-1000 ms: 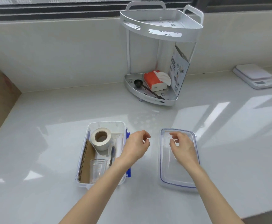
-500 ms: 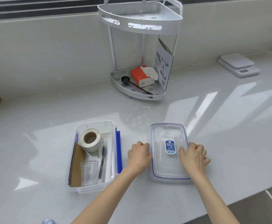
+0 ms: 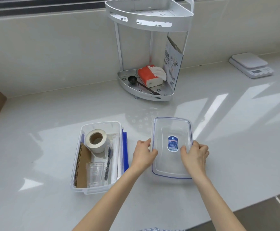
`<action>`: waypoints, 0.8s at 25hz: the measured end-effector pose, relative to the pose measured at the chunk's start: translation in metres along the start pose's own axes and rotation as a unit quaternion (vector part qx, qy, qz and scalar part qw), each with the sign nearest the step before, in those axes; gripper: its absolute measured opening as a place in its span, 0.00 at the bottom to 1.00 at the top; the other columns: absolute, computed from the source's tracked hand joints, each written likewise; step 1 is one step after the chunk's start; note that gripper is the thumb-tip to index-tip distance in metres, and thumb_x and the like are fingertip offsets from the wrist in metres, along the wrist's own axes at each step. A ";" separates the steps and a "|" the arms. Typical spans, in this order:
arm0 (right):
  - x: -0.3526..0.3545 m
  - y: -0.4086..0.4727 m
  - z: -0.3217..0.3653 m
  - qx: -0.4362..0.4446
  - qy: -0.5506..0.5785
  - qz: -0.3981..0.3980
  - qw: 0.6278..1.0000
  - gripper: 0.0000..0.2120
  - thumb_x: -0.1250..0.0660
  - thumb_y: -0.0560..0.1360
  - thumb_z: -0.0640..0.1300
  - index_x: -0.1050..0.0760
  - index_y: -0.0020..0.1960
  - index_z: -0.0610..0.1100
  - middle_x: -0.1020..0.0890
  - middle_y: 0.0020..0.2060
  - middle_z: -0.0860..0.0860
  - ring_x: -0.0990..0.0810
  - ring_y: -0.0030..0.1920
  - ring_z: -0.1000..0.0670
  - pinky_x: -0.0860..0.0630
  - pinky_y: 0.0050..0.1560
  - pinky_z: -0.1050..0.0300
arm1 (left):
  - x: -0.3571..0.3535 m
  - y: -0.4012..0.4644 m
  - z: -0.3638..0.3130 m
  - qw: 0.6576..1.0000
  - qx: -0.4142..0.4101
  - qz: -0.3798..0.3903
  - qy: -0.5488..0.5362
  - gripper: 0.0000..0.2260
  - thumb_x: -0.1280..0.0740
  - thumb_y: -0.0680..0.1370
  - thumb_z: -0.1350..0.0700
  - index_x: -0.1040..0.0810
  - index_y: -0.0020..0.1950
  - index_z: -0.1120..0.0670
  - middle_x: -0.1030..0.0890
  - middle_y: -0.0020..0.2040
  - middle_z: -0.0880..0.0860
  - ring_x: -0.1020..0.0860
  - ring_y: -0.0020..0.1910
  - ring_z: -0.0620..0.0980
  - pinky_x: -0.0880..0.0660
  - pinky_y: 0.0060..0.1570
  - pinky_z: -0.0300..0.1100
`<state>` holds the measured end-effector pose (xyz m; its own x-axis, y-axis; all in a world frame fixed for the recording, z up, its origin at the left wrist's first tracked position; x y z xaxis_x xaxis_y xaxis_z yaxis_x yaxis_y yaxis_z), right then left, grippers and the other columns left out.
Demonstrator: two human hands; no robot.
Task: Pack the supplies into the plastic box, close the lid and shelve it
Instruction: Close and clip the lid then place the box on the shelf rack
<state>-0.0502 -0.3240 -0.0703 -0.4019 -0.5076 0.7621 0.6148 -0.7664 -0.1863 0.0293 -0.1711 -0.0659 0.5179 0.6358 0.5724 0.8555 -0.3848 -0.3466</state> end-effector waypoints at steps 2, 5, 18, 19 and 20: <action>0.004 0.000 0.009 0.019 0.026 0.000 0.999 0.22 0.41 0.76 0.41 0.38 0.66 0.32 0.36 0.62 0.34 0.39 0.63 0.36 0.35 0.60 0.45 | 0.012 -0.001 -0.006 0.999 -0.010 -0.024 -0.028 0.21 0.40 0.76 0.57 0.35 0.69 0.55 0.31 0.64 0.58 0.24 0.57 0.54 0.29 0.57 0.43; 0.007 -0.002 0.026 0.050 0.084 -0.002 0.995 0.19 0.43 0.77 0.39 0.35 0.66 0.33 0.35 0.61 0.35 0.39 0.64 0.37 0.36 0.62 0.48 | 0.040 -0.007 -0.012 0.996 -0.029 -0.061 -0.056 0.21 0.38 0.75 0.57 0.34 0.69 0.55 0.30 0.63 0.57 0.24 0.56 0.52 0.31 0.54 0.38; -0.038 -0.057 0.127 0.200 0.146 0.148 0.958 0.19 0.41 0.76 0.39 0.34 0.67 0.42 0.36 0.52 0.50 0.30 0.61 0.45 0.36 0.60 0.62 | 0.153 -0.053 0.059 0.970 0.047 -0.207 -0.119 0.18 0.34 0.74 0.55 0.27 0.64 0.53 0.25 0.55 0.56 0.23 0.50 0.53 0.26 0.58 0.50; -0.044 -0.063 0.131 0.208 0.143 0.164 0.954 0.19 0.41 0.76 0.39 0.34 0.66 0.42 0.37 0.51 0.50 0.30 0.61 0.46 0.36 0.59 0.62 | 0.158 -0.057 0.067 0.967 0.058 -0.215 -0.121 0.18 0.34 0.74 0.55 0.27 0.64 0.53 0.26 0.55 0.56 0.23 0.52 0.54 0.26 0.59 0.52; -0.048 -0.068 0.134 0.212 0.142 0.178 0.950 0.18 0.41 0.76 0.39 0.33 0.66 0.42 0.37 0.51 0.51 0.29 0.60 0.46 0.36 0.59 0.63 | 0.161 -0.060 0.074 0.965 0.069 -0.221 -0.124 0.18 0.34 0.74 0.55 0.28 0.64 0.53 0.27 0.56 0.55 0.23 0.53 0.55 0.27 0.60 0.53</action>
<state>0.0183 -0.1947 -0.0113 -0.2468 -0.8373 0.4879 0.9402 -0.3287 -0.0887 0.0617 0.0041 -0.0081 0.0722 0.8645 0.4975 0.9756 0.0425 -0.2154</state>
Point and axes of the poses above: each hand's wrist, its own y-axis towards the middle knuckle, its own x-axis out of the back of the hand, z = x × y, the point moved 6 cm from there along y, towards the middle knuckle
